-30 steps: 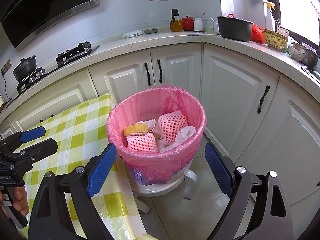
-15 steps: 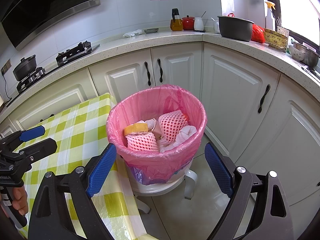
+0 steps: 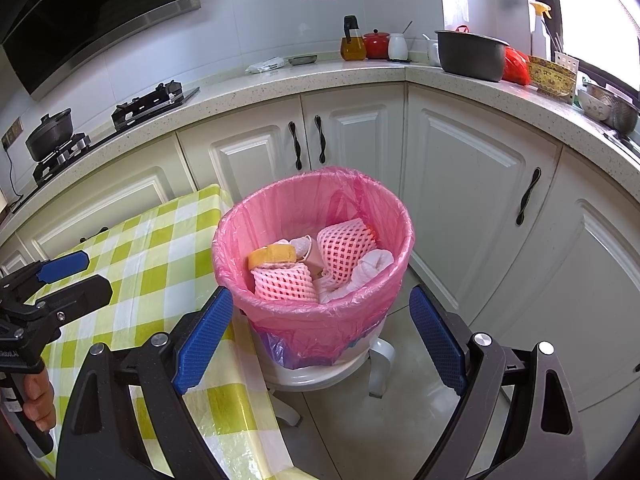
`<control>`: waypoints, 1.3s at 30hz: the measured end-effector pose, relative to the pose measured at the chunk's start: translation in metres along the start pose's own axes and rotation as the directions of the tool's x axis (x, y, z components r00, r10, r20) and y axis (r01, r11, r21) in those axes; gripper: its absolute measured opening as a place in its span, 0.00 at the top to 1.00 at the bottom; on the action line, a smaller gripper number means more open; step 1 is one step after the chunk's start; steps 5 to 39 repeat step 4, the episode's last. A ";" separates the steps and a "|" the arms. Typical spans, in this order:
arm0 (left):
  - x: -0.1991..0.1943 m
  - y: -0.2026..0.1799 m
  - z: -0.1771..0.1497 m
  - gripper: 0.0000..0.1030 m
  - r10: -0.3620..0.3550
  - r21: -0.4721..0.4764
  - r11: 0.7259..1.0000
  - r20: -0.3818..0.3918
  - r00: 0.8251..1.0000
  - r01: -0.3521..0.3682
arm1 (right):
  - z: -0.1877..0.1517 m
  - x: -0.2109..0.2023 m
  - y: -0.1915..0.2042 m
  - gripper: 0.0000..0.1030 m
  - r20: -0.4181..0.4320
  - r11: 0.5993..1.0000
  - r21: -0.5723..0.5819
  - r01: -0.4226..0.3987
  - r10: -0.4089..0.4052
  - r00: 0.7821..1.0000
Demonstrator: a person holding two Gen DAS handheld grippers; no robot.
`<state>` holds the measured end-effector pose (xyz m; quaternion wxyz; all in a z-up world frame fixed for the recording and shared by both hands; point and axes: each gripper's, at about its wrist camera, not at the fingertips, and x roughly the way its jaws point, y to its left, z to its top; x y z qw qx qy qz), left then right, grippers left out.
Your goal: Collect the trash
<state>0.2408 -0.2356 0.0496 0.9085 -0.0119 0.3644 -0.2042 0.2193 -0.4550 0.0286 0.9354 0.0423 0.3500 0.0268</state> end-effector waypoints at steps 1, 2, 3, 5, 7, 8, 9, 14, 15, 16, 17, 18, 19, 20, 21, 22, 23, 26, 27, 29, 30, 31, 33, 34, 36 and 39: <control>0.000 0.000 0.000 0.05 0.004 0.003 1.000 0.000 1.000 -0.004 | 0.000 0.000 0.000 0.18 0.000 1.000 0.000 0.001 -0.001 1.000; 0.000 0.000 0.000 0.05 0.005 0.004 1.000 0.000 1.000 -0.005 | 0.000 0.000 -0.001 0.18 -0.001 1.000 0.000 0.002 -0.002 1.000; 0.000 -0.001 0.000 0.05 0.002 0.006 1.000 -0.001 1.000 -0.002 | 0.000 0.000 -0.001 0.18 -0.001 1.000 0.002 0.002 -0.002 1.000; 0.000 -0.001 0.001 0.05 0.001 0.008 1.000 -0.002 1.000 -0.001 | 0.000 0.000 -0.001 0.18 -0.001 1.000 0.002 0.002 -0.002 1.000; 0.000 -0.001 0.001 0.05 0.001 0.008 1.000 -0.002 1.000 -0.001 | 0.000 0.000 -0.001 0.18 -0.001 1.000 0.002 0.002 -0.002 1.000; 0.000 -0.001 0.001 0.05 0.001 0.008 1.000 -0.002 1.000 -0.001 | 0.000 0.000 -0.001 0.18 -0.001 1.000 0.002 0.002 -0.002 1.000; 0.000 -0.001 0.001 0.05 0.001 0.008 1.000 -0.002 1.000 -0.001 | 0.000 0.000 -0.001 0.18 -0.001 1.000 0.002 0.002 -0.002 1.000; 0.000 -0.001 0.001 0.05 0.001 0.008 1.000 -0.002 1.000 -0.001 | 0.000 0.000 -0.001 0.18 -0.001 1.000 0.002 0.002 -0.002 1.000; 0.000 -0.001 0.001 0.05 0.001 0.008 1.000 -0.002 1.000 -0.001 | 0.000 0.000 -0.001 0.18 -0.001 1.000 0.002 0.002 -0.002 1.000; 0.000 -0.001 0.001 0.05 0.001 0.008 1.000 -0.002 1.000 -0.001 | 0.000 0.000 -0.001 0.18 -0.001 1.000 0.002 0.002 -0.002 1.000; 0.000 -0.001 0.001 0.05 0.001 0.008 1.000 -0.002 1.000 -0.001 | 0.000 0.000 -0.001 0.18 -0.001 1.000 0.002 0.002 -0.002 1.000; 0.000 -0.001 0.001 0.05 0.001 0.008 1.000 -0.002 1.000 -0.001 | 0.000 0.000 -0.001 0.18 -0.001 1.000 0.002 0.002 -0.002 1.000; 0.000 -0.001 0.001 0.05 0.001 0.008 1.000 -0.002 1.000 -0.001 | 0.000 0.000 -0.001 0.18 -0.001 1.000 0.002 0.002 -0.002 1.000; 0.000 -0.001 0.001 0.05 0.001 0.008 1.000 -0.002 1.000 -0.001 | 0.000 0.000 -0.001 0.18 -0.001 1.000 0.002 0.002 -0.002 1.000; 0.000 -0.001 0.001 0.05 0.001 0.008 1.000 -0.002 1.000 -0.001 | 0.000 0.000 -0.001 0.18 -0.001 1.000 0.002 0.002 -0.002 1.000; 0.000 -0.001 0.001 0.05 0.001 0.008 1.000 -0.002 1.000 -0.001 | 0.000 0.000 -0.001 0.18 -0.001 1.000 0.002 0.002 -0.002 1.000; 0.000 -0.001 0.001 0.05 0.001 0.008 1.000 -0.002 1.000 -0.001 | 0.000 0.000 -0.001 0.18 -0.001 1.000 0.002 0.002 -0.002 1.000; 0.000 -0.001 0.001 0.05 0.001 0.008 1.000 -0.002 1.000 -0.001 | 0.000 0.000 -0.001 0.18 -0.001 1.000 0.002 0.002 -0.002 1.000; 0.000 -0.001 0.001 0.05 0.001 0.008 1.000 -0.002 1.000 -0.001 | 0.000 0.000 -0.001 0.18 -0.001 1.000 0.002 0.002 -0.002 1.000; 0.000 -0.001 0.001 0.05 0.001 0.008 1.000 -0.002 1.000 -0.001 | 0.000 0.000 -0.001 0.18 -0.001 1.000 0.002 0.002 -0.002 1.000; 0.000 -0.001 0.001 0.05 0.001 0.008 1.000 -0.002 1.000 -0.001 | 0.000 0.000 -0.001 0.18 -0.001 1.000 0.002 0.002 -0.002 1.000; 0.000 -0.001 0.001 0.05 0.001 0.008 1.000 -0.002 1.000 -0.001 | 0.000 0.000 -0.001 0.18 -0.001 1.000 0.002 0.002 -0.002 1.000; 0.000 -0.001 0.001 0.05 0.001 0.008 1.000 -0.002 1.000 -0.001 | 0.000 0.000 -0.001 0.18 -0.001 1.000 0.002 0.002 -0.002 1.000; 0.000 -0.001 0.001 0.05 0.001 0.008 1.000 -0.002 1.000 -0.001 | 0.000 0.000 -0.001 0.18 -0.001 1.000 0.002 0.002 -0.002 1.000; 0.000 -0.001 0.001 0.05 0.001 0.008 1.000 -0.002 1.000 -0.001 | 0.000 0.000 -0.001 0.18 -0.001 1.000 0.002 0.002 -0.002 1.000; 0.000 -0.001 0.001 0.05 0.001 0.008 1.000 -0.002 1.000 -0.001 | 0.000 0.000 -0.001 0.18 -0.001 1.000 0.002 0.002 -0.002 1.000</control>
